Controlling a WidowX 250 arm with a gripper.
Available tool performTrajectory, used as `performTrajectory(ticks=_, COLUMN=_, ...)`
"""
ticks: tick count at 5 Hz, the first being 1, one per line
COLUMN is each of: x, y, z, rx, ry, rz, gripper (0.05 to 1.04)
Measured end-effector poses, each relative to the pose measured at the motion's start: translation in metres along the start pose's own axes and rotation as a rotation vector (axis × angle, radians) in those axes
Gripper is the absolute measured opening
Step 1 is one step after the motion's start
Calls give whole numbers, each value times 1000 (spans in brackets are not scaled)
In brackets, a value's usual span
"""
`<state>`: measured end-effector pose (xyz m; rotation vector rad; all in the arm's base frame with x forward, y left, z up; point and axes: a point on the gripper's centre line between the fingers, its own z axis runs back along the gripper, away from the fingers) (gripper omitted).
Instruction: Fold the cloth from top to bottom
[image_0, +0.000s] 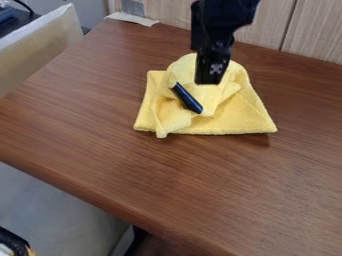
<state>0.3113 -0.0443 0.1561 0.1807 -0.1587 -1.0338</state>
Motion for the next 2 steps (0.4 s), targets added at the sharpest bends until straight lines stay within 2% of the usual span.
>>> performTrajectory(ticks=1, x=3, y=6, z=25, rx=35, ry=-34, rz=8, gripper=1001)
performTrajectory(ticks=2, x=3, y=7, z=28, rx=42, ry=-40, rz=7, gripper=1001)
